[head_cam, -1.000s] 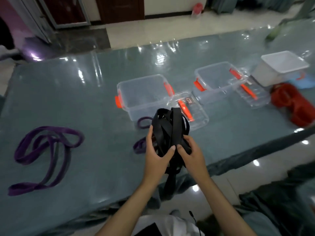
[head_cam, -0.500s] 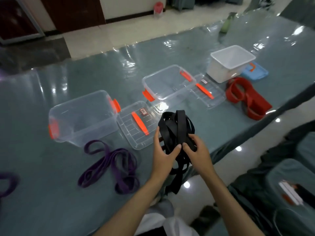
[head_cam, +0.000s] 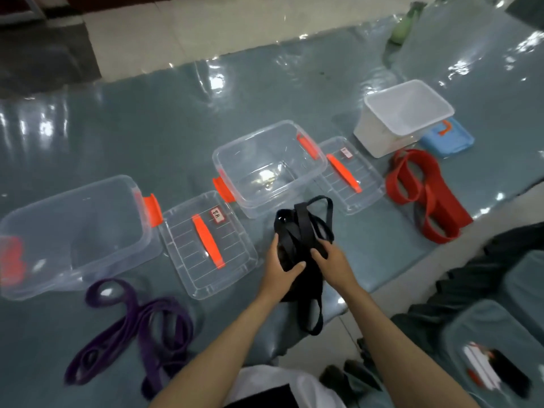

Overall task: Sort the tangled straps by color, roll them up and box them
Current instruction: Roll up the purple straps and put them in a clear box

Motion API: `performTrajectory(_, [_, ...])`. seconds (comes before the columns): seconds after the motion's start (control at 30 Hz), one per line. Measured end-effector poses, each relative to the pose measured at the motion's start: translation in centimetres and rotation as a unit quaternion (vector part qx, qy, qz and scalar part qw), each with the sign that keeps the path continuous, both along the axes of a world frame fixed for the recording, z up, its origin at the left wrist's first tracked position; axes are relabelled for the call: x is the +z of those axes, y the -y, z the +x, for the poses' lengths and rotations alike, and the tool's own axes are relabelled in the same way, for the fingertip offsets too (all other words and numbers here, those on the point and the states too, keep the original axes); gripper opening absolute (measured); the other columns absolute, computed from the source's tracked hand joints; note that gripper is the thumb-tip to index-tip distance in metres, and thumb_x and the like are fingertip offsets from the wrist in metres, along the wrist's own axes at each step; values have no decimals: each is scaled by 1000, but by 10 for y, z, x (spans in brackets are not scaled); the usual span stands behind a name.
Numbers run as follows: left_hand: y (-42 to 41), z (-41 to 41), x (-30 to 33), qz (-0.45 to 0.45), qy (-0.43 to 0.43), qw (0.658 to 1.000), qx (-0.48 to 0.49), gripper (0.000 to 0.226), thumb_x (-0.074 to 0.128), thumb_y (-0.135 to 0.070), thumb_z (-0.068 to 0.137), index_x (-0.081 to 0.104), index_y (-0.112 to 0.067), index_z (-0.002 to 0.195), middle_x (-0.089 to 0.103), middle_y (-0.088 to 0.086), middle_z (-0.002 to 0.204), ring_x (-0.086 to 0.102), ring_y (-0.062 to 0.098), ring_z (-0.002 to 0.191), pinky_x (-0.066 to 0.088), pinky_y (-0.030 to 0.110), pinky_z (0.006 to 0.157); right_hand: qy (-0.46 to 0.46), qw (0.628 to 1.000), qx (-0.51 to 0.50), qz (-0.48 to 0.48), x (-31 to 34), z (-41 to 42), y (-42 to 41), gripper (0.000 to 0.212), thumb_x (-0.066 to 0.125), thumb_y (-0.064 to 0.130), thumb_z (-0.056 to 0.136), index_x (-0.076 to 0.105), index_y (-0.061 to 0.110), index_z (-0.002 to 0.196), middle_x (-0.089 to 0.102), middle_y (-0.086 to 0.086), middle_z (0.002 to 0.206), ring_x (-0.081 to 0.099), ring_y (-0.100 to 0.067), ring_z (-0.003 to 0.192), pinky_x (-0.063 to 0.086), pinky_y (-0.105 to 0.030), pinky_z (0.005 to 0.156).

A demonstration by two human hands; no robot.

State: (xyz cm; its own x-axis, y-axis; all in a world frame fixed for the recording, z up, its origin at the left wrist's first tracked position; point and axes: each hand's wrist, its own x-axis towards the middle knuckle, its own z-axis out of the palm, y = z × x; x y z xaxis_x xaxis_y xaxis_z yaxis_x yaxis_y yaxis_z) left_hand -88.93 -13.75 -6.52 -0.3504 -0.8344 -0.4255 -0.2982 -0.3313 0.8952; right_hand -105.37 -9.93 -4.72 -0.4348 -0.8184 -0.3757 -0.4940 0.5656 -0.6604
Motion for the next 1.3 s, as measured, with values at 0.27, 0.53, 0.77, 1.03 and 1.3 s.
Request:
performTrajectory(0.27, [27,2,-7,-29,189,976,-101,96,81,-46,89,28,-19,164,34,9,157,33,28,150,33,42,123,-194,979,-18,63,1,2,9,53,70,43,93,57,24,141,50,-11,138,47,-34,131,46,-51,102])
performTrajectory(0.53, [11,50,32,-227,326,901,-177,51,63,-40,100,52,-20,146,43,6,153,36,28,146,35,42,118,-284,951,121,15,31,35,-12,53,62,44,100,55,20,146,42,-13,160,35,-33,151,35,-53,118])
performTrajectory(0.77, [-43,159,71,-288,458,823,-173,46,53,-35,101,51,-27,146,47,0,150,41,25,141,38,40,112,-298,903,309,-34,57,123,-47,40,55,35,102,58,24,140,59,1,138,54,-24,130,47,-41,99])
performTrajectory(1.03, [-126,334,82,-235,552,795,-91,44,47,-34,101,51,-23,143,46,3,151,41,26,142,37,42,112,-246,873,416,-70,55,286,-79,31,56,32,102,68,19,127,68,-4,125,61,-29,123,49,-42,98])
performTrajectory(1.3, [-168,505,73,-155,592,791,-5,43,46,-27,104,51,-23,146,50,4,149,46,27,139,40,37,109,-240,825,497,-124,57,444,-86,24,56,31,102,70,18,117,70,-5,115,66,-31,109,53,-42,87])
